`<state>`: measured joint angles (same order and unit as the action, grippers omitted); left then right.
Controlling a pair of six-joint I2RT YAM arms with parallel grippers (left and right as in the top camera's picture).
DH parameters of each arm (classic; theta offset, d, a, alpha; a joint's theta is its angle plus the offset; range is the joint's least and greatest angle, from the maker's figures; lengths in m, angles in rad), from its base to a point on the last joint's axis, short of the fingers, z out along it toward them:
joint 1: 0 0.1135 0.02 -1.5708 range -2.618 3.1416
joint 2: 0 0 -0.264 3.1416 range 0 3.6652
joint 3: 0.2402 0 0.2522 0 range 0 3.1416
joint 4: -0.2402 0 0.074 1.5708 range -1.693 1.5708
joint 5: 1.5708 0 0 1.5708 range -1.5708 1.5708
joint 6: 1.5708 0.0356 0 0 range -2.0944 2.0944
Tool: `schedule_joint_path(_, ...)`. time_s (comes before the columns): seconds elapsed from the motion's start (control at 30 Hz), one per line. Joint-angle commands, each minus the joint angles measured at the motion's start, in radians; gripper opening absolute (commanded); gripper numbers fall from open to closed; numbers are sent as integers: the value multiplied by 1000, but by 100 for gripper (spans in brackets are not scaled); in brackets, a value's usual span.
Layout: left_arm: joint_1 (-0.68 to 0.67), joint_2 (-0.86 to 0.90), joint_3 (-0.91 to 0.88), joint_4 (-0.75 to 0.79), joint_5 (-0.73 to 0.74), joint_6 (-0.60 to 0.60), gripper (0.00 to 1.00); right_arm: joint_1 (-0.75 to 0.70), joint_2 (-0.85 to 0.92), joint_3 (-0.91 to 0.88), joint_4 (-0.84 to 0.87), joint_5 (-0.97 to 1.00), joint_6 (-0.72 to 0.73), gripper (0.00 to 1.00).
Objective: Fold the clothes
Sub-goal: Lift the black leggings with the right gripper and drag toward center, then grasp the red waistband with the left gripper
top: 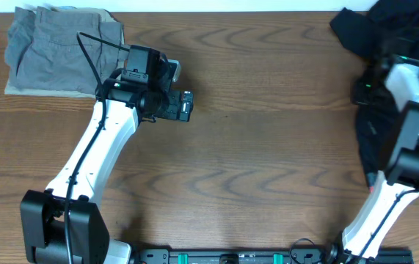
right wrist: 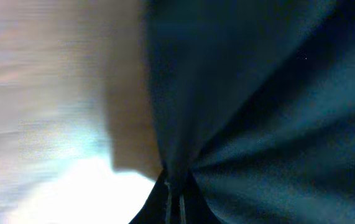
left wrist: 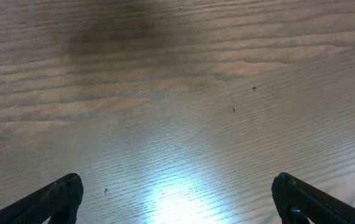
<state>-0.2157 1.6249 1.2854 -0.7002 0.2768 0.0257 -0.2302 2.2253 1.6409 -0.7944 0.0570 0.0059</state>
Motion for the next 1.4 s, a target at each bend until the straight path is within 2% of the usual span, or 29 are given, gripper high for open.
schedule_joint_path(0.0,32,4,10,-14,-21,-5,98,152,75,-30,5,-92,49,1)
schedule_joint_path(0.4,202,-12,10,-103,-21,-5,98,539,75,56,143,-170,83,1)
schedule_joint_path(0.73,354,-12,10,-100,-21,-1,98,730,75,258,109,-167,26,1)
schedule_joint_path(0.83,385,-12,10,-100,-20,-1,98,737,75,373,35,-167,23,13)
schedule_joint_path(0.87,391,-12,10,-100,-19,-1,98,736,75,423,2,-167,22,26)
schedule_joint_path(0.9,392,-12,10,-102,-19,-1,98,731,75,475,-31,-167,22,44)
schedule_joint_path(0.93,392,-12,10,-103,-14,-1,98,723,75,529,-63,-167,22,54)
schedule_joint_path(1.1,365,-12,10,-106,87,6,98,658,75,764,-195,-167,23,87)
schedule_joint_path(1.13,354,-12,10,-107,115,15,98,638,75,806,-218,-167,23,91)
schedule_joint_path(1.23,294,-12,10,-111,218,23,98,569,75,899,-279,-166,23,93)
schedule_joint_path(1.37,171,-11,-3,-124,236,23,98,465,75,939,-335,-166,40,96)
